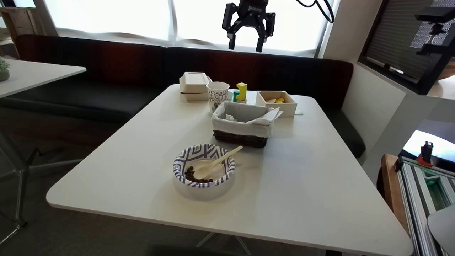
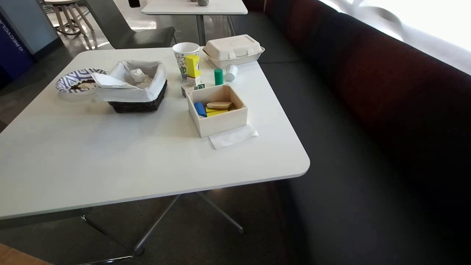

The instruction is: Move the bowl on the table

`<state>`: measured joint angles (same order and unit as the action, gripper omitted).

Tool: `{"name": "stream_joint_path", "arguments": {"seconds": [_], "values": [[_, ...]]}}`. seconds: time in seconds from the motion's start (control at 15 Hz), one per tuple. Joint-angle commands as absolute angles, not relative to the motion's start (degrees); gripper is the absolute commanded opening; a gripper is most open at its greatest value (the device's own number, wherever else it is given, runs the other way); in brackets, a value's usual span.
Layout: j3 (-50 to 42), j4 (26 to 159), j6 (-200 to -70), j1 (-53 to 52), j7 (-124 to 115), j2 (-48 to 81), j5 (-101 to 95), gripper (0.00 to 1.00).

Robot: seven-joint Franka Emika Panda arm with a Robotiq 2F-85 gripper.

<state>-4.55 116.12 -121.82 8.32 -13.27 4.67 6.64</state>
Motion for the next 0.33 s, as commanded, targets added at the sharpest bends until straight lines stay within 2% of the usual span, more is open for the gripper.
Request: {"name": "stream_joint_path", "arguments": {"seconds": [0.0,0.27], "values": [[-5.3,116.0,-121.8,7.5,-13.6,4.7,6.8,1.00],[-5.4,116.0,-121.8,7.5,-14.2,4.7,6.9,1.00]]}}
